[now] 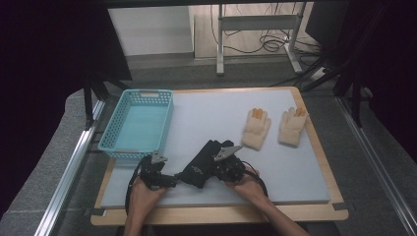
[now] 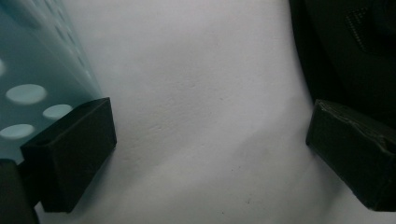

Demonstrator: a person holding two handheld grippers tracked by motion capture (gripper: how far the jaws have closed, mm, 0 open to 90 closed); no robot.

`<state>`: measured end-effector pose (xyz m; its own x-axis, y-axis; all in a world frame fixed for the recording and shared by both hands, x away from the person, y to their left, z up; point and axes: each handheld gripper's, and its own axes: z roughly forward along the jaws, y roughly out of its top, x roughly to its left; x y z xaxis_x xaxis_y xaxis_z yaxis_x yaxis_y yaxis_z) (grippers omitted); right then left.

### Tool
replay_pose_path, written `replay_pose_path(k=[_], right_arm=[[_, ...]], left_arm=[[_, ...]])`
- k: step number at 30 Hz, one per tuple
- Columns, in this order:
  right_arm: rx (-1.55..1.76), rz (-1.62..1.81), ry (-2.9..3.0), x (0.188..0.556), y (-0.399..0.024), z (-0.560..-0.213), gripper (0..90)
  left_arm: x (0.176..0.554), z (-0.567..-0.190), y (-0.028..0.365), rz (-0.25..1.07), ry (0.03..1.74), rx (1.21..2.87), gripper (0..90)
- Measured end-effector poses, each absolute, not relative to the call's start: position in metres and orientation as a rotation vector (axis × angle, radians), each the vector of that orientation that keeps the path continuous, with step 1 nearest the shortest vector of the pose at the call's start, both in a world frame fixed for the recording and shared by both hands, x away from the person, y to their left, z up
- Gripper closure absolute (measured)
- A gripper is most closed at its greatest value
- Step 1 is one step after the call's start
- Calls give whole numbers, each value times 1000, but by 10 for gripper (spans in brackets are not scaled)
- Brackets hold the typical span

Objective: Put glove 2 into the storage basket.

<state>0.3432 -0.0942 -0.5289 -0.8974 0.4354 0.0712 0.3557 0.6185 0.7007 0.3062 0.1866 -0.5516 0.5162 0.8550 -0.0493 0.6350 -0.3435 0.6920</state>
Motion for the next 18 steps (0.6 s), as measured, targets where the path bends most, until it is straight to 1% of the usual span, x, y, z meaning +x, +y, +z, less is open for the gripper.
replay_pose_path(k=[6,9,12,15,18], right_arm=[[684,1118,2690,337,-120,-525,756],[717,1111,2654,337,-139,-524,720],[775,1106,2614,339,-160,-523,664],[826,1096,2558,342,-182,-522,587],[885,1067,2501,346,-204,-521,469]], left_arm=[[304,-552,189,418,1192,2097,30],[301,-552,195,413,1172,2103,47],[299,-552,201,413,1170,2102,51],[297,-552,202,418,1177,2098,50],[297,-552,202,417,1178,2099,49]])
